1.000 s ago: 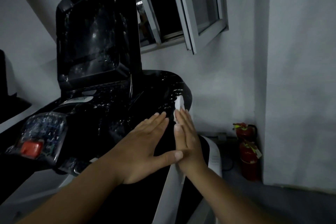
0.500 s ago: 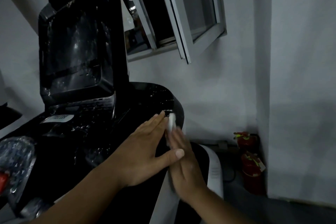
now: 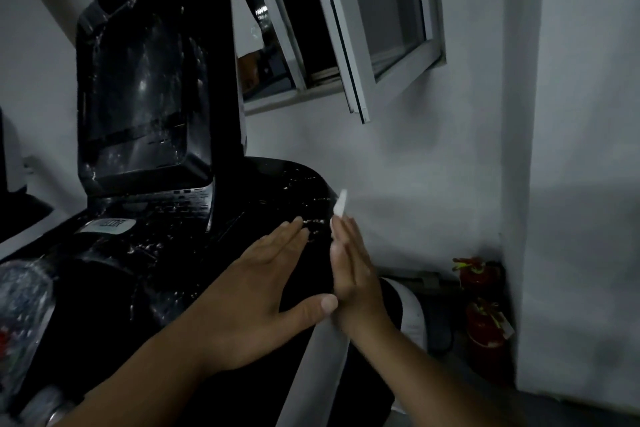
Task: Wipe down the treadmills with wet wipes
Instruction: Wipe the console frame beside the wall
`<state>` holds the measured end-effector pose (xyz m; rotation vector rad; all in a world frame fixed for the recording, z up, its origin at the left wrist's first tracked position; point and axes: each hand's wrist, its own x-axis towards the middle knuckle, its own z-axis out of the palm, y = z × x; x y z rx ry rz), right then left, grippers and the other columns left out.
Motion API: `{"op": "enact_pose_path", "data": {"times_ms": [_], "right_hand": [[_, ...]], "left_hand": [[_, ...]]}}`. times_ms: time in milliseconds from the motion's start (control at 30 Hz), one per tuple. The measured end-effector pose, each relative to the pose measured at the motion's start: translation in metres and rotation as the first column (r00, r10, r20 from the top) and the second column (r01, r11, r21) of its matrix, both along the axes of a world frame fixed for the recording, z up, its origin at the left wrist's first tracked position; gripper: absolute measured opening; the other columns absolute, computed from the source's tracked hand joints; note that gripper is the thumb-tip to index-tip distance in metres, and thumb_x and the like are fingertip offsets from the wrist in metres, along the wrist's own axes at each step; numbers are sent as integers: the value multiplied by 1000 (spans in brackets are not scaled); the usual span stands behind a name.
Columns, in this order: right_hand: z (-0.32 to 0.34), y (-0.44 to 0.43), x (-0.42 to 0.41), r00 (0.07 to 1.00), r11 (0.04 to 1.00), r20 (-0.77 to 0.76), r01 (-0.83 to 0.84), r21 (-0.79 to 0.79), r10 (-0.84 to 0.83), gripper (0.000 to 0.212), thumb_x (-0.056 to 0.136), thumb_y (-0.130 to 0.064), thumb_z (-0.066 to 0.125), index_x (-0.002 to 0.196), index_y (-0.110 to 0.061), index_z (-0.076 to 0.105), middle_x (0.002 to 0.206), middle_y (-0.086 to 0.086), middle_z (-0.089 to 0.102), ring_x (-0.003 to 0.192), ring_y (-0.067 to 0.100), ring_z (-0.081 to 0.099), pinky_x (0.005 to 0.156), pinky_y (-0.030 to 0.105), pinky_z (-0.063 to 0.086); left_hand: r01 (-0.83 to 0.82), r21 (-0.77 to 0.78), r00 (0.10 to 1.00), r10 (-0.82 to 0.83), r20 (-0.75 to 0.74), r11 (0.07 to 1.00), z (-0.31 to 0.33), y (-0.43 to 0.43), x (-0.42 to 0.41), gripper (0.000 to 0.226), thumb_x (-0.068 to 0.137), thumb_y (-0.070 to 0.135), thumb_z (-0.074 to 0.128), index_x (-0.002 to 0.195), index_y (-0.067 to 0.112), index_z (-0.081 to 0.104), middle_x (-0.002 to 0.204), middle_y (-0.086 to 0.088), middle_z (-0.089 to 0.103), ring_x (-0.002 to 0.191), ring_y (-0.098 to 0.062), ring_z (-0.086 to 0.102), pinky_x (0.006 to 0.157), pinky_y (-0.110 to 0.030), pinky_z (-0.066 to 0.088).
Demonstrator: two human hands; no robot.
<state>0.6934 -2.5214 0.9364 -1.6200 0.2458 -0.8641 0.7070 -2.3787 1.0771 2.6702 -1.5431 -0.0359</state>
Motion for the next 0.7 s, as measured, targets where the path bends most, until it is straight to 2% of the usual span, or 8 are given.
{"op": "enact_pose_path", "data": {"times_ms": [100, 167, 267, 367, 467, 567, 633, 700], "right_hand": [[-27, 42, -40, 984, 990, 114, -133, -46, 137, 70, 95, -77, 22, 153, -40, 21, 162, -34, 2, 151, -3, 8, 122, 21, 16], [-23, 39, -34, 993, 996, 82, -76, -56, 81, 65, 94, -78, 20, 151, -45, 21, 159, -39, 1, 151, -5, 4, 125, 25, 13], [5, 33, -23, 999, 999, -28, 39, -2, -39, 73, 93, -74, 14, 155, -37, 24, 162, -28, 7, 150, -7, 1, 126, 38, 11], [-6, 92, -62, 990, 997, 129, -50, -51, 56, 67, 100, -68, 24, 159, -36, 22, 166, -22, 8, 155, 6, 3, 126, 47, 13], [-46, 140, -104, 970, 981, 227, -38, -189, 81, 57, 106, -55, 31, 159, -45, 12, 168, -16, 6, 156, 16, 8, 124, 41, 18], [-19, 135, -98, 998, 997, 42, 41, -60, -38, 62, 95, -77, 18, 153, -54, 13, 159, -40, -2, 152, -2, 3, 126, 41, 15], [0, 151, -105, 1000, 1000, 26, 13, -4, -13, 69, 93, -80, 14, 153, -46, 16, 157, -42, -2, 151, -4, -1, 127, 38, 11], [-5, 194, -133, 992, 989, 124, 13, -148, 6, 64, 102, -65, 20, 158, -34, 18, 165, -26, 4, 155, 6, 1, 126, 34, 10]], "left_hand": [[-20, -29, 1000, 20, -7, 999, -4, 13, -8, 102, 71, 94, 15, 155, 40, -10, 154, 38, -23, 136, 23, -26, 103, 3, -13], [-27, -35, 1000, 27, 3, 999, -5, 22, -14, 102, 72, 92, 15, 155, 39, -10, 155, 36, -24, 137, 22, -26, 104, 2, -13], [-10, -49, 997, 13, 78, 999, -6, 37, -28, 96, 77, 89, 12, 153, 38, -13, 157, 31, -27, 139, 18, -28, 108, -2, -14], [-15, -117, 996, 25, 85, 993, -8, 57, -44, 91, 83, 85, 12, 156, 36, -9, 159, 30, -24, 142, 15, -25, 112, -5, -11], [-25, -205, 997, 39, 65, 978, -12, 82, -55, 90, 85, 82, 15, 159, 33, -1, 163, 27, -15, 146, 13, -19, 118, -13, -4], [-34, -225, 998, 46, 49, 974, -15, 109, -69, 88, 86, 80, 18, 160, 34, 2, 163, 27, -13, 145, 14, -18, 116, -9, -7], [-26, -229, 999, 35, 35, 973, -15, 129, -82, 88, 85, 79, 18, 160, 34, 2, 162, 28, -14, 144, 16, -19, 114, -6, -9], [-19, -215, 1000, 22, 12, 976, -14, 151, -99, 85, 89, 77, 17, 160, 34, -1, 161, 29, -17, 142, 17, -21, 114, -7, -10]]}}
